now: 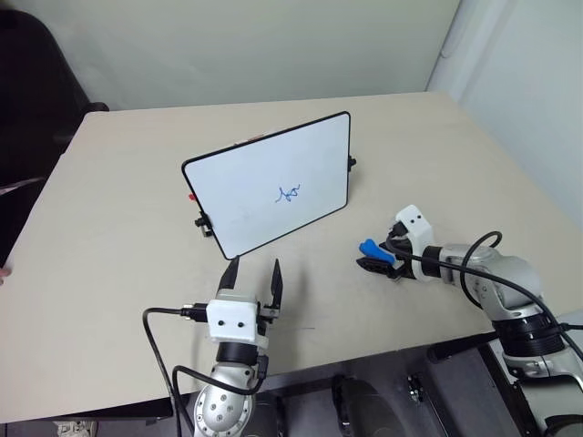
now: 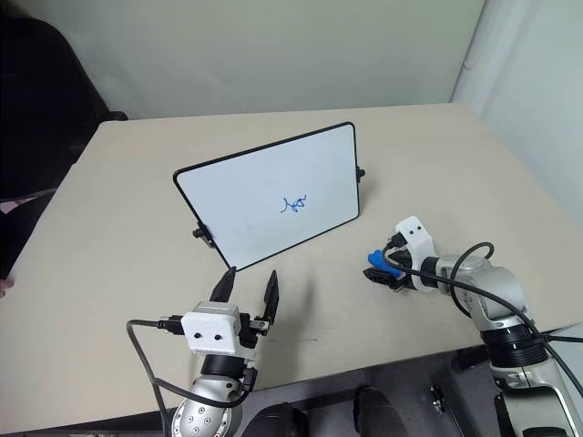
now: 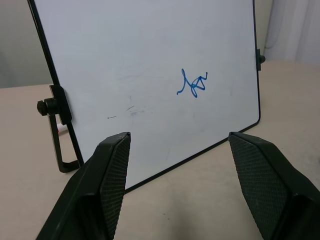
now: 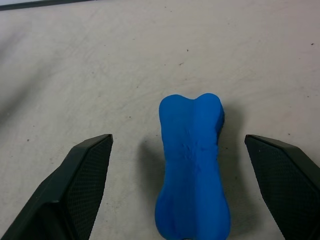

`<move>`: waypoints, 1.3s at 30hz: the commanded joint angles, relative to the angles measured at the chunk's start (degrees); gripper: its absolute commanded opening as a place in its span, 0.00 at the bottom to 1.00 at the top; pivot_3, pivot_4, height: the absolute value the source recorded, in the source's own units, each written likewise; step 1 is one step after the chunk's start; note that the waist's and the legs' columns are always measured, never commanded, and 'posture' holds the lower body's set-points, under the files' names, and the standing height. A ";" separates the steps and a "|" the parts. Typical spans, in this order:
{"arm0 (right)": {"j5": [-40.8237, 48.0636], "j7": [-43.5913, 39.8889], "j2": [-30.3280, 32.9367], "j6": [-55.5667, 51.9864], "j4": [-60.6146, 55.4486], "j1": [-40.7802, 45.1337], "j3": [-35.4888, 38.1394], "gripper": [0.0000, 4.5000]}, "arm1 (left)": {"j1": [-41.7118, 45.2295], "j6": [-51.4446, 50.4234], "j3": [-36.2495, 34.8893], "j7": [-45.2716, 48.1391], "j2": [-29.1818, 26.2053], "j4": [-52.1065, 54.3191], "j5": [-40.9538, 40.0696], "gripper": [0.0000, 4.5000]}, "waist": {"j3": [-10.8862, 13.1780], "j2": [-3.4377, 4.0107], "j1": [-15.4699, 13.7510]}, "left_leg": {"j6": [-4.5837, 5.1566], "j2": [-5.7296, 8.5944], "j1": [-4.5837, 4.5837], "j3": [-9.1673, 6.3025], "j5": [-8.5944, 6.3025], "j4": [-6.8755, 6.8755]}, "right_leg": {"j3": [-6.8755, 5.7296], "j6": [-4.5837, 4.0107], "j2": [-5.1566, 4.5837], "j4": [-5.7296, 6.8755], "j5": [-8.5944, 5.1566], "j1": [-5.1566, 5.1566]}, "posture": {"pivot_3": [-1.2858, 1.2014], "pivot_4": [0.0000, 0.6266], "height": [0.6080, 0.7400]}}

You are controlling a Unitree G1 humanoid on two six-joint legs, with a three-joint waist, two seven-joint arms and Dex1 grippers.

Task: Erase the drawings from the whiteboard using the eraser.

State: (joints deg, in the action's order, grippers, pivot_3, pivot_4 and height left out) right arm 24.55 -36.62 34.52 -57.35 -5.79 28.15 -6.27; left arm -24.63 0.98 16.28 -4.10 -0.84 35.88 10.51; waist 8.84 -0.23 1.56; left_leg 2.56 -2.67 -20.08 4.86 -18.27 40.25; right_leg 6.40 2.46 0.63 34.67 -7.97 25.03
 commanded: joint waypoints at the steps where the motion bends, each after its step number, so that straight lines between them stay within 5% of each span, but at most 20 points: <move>1: -1.04 -0.89 1.35 0.36 -0.87 0.16 -0.41 1.00 | -0.14 1.11 2.17 -0.24 0.96 2.09 0.47 0.76 | 0.00 0.00 -0.01 | 0.00 0.01 0.00 0.00 0.00 0.00 | 0.00 0.00 0.00 0.00 0.00 0.00 | 0.52 0.24 0.93; 6: -0.32 -1.49 2.02 -0.35 -2.91 -0.82 -0.08 1.00 | 0.07 1.11 2.27 -0.18 0.96 2.08 0.53 0.76 | 0.00 0.00 -0.06 | 0.01 0.01 0.00 0.00 -0.01 0.00 | 0.00 -0.01 0.00 0.00 0.00 -0.01 | 0.52 0.24 0.93; 9: -0.18 -1.55 2.04 -0.44 -3.27 -0.89 -0.06 0.86 | 0.22 0.99 2.42 -0.11 0.93 2.10 0.57 0.76 | 0.00 0.00 -0.06 | 0.01 0.01 -0.01 0.00 -0.02 -0.01 | 0.00 -0.04 0.00 0.00 0.01 -0.04 | 0.52 0.24 0.93; 15: -0.72 -1.24 1.76 0.35 -2.78 -0.64 -0.64 0.38 | 0.52 0.93 2.82 -0.12 1.01 2.03 0.75 0.76 | 0.00 0.00 -0.05 | -0.01 0.00 -0.01 0.00 -0.03 -0.03 | 0.00 -0.02 0.01 0.00 -0.02 -0.03 | 0.52 0.24 0.93; 19: -1.08 -1.42 1.84 1.06 -2.98 -0.70 -0.82 0.38 | 0.52 0.94 2.92 -0.15 1.04 2.05 0.78 0.76 | 0.00 0.00 -0.04 | 0.00 0.00 -0.01 0.00 -0.03 -0.02 | 0.00 -0.02 0.00 0.00 -0.02 -0.03 | 0.52 0.24 0.93; 25: -1.15 -1.58 1.66 1.65 -3.78 -0.66 -0.14 0.11 | 0.29 0.96 3.25 -0.33 1.18 2.12 1.02 0.76 | 0.00 0.00 -0.04 | 0.00 0.00 -0.01 0.01 -0.03 -0.02 | 0.00 -0.02 0.00 0.00 -0.02 -0.04 | 0.52 0.24 0.93; 34: -0.65 -0.60 -0.75 2.48 -6.48 0.92 0.71 0.09 | 0.38 0.99 2.92 -0.04 0.96 2.10 1.06 0.76 | 0.00 0.00 -0.02 | 0.00 0.00 -0.01 0.01 -0.03 -0.03 | 0.00 -0.02 0.01 0.00 -0.02 -0.02 | 0.52 0.24 0.93; 39: -3.78 5.21 -8.24 10.18 -3.81 6.02 1.35 0.09 | 0.83 0.70 2.57 0.30 0.79 2.05 0.80 0.76 | 0.01 0.01 0.31 | 0.00 0.00 0.00 0.04 -0.03 -0.01 | 0.01 -0.05 0.01 0.01 0.01 0.07 | 0.52 0.24 0.93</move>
State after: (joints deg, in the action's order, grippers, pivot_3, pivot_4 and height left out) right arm 21.95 -33.68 27.68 -50.77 -9.22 31.68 -6.98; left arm -23.89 0.99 16.52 -3.97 -1.02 36.06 11.21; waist 8.85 -0.22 1.87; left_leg 2.56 -2.70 -20.08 4.89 -18.29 40.24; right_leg 6.41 2.41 0.64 34.71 -7.97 25.09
